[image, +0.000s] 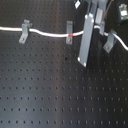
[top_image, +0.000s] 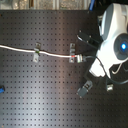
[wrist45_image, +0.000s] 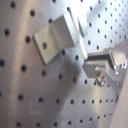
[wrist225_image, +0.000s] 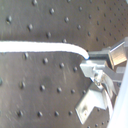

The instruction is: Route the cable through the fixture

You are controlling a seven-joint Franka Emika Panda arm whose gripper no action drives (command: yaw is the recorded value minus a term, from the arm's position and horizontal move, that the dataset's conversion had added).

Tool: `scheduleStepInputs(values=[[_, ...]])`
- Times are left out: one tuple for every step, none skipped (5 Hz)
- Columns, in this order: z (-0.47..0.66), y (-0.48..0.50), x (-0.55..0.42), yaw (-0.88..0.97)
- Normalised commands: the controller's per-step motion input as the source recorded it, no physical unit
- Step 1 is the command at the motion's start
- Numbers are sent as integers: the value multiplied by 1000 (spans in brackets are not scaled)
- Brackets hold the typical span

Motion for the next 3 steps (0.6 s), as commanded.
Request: scheduleStepInputs(values=[[331,232,426,-103],[0,-12,-8,0],[-4,-182,-455,143]])
